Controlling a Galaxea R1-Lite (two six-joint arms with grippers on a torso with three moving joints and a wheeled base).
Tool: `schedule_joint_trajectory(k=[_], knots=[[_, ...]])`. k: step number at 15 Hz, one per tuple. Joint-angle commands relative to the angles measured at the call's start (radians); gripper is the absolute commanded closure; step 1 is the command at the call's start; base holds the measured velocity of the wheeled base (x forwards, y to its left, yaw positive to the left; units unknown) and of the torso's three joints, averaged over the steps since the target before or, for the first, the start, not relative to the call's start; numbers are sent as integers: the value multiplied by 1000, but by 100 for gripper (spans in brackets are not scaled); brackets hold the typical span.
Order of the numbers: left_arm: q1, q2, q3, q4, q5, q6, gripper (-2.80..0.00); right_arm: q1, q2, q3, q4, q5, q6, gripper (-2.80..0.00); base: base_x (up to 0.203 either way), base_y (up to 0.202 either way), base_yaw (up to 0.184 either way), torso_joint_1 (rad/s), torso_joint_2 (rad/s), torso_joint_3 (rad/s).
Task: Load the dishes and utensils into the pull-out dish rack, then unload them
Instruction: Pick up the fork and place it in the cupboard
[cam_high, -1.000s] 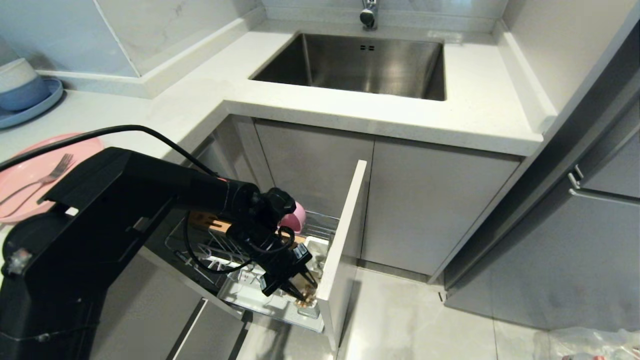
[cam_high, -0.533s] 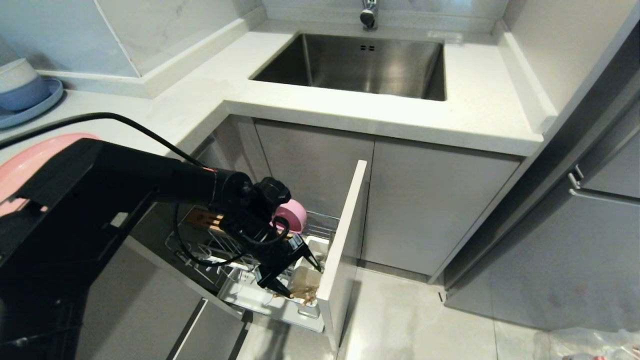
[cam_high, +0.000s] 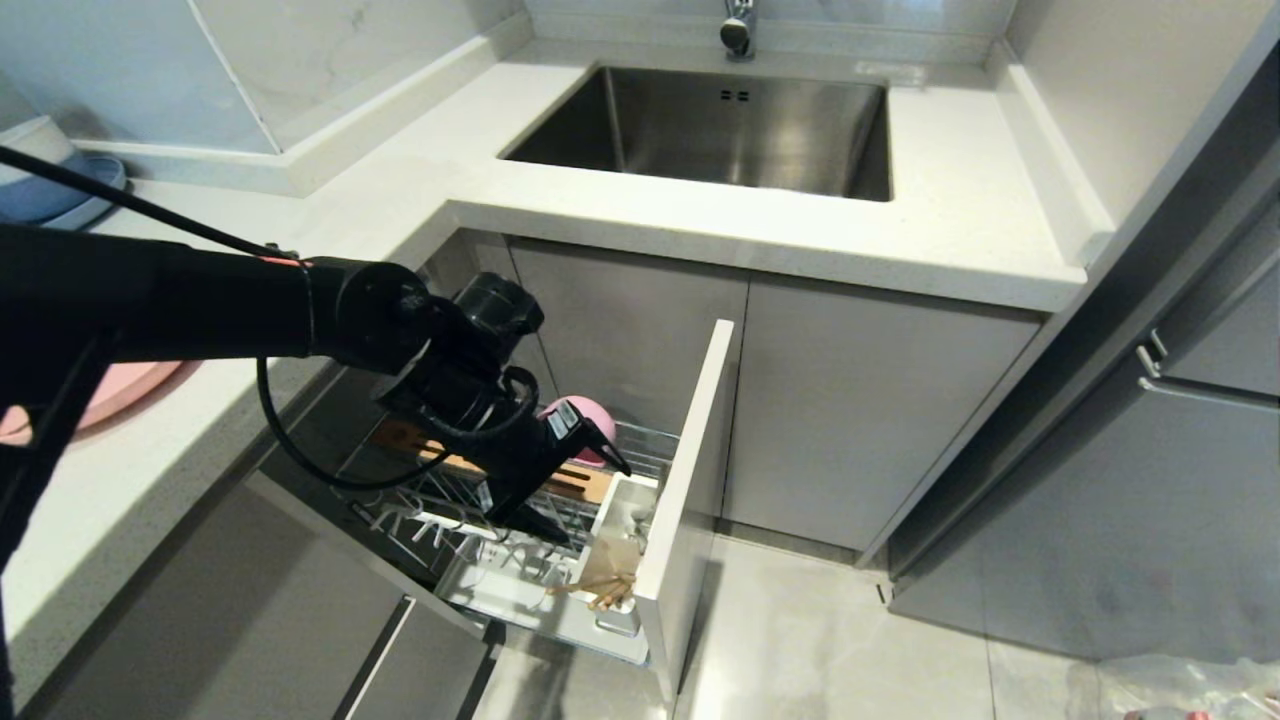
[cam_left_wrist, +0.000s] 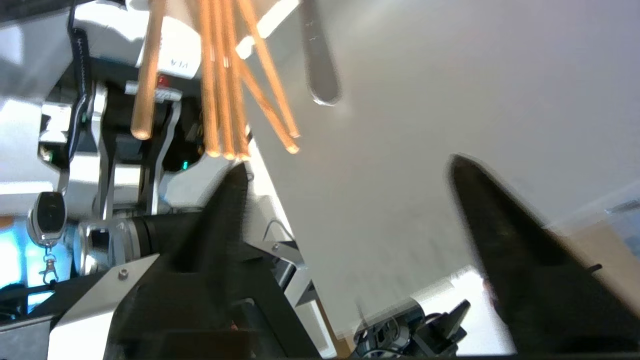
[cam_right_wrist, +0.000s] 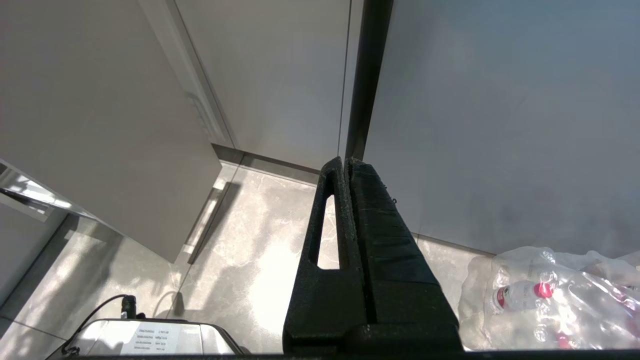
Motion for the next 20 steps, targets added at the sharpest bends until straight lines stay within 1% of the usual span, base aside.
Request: schedule_joint_trajectory(k=[1,4,7,8,10,12,13,14,15,17,20], knots=[[0,-69,6,4,3,-6,0,0,0,0,0,1,-1,0,0,0,0,0,0,0],[-2,-165,7,24,56,-6,0,0,0,0,0,1,-1,0,0,0,0,0,0,0],[-3,-271,7,51,75,-6,0,0,0,0,0,1,0,0,0,0,0,0,0,0],[-6,-314,5,59,93,-6,0,0,0,0,0,1,0,0,0,0,0,0,0,0],[-16,-406,-15,66,157,-4,0,0,0,0,0,0,-1,0,0,0,0,0,0,0],[-18,-499,-60,77,265,14,0,0,0,0,0,1,-1,0,0,0,0,0,0,0],[-12,-543,-89,80,329,59,0,0,0,0,0,1,-1,0,0,0,0,0,0,0],[-1,-586,-120,83,398,120,0,0,0,0,0,1,0,0,0,0,0,0,0,0],[18,-625,-153,90,446,196,0,0,0,0,0,1,-1,0,0,0,0,0,0,0],[100,-699,-206,113,484,374,0,0,0,0,0,1,-1,0,0,0,0,0,0,0],[245,-797,-227,139,493,590,0,0,0,0,0,1,-1,0,0,0,0,0,0,0]])
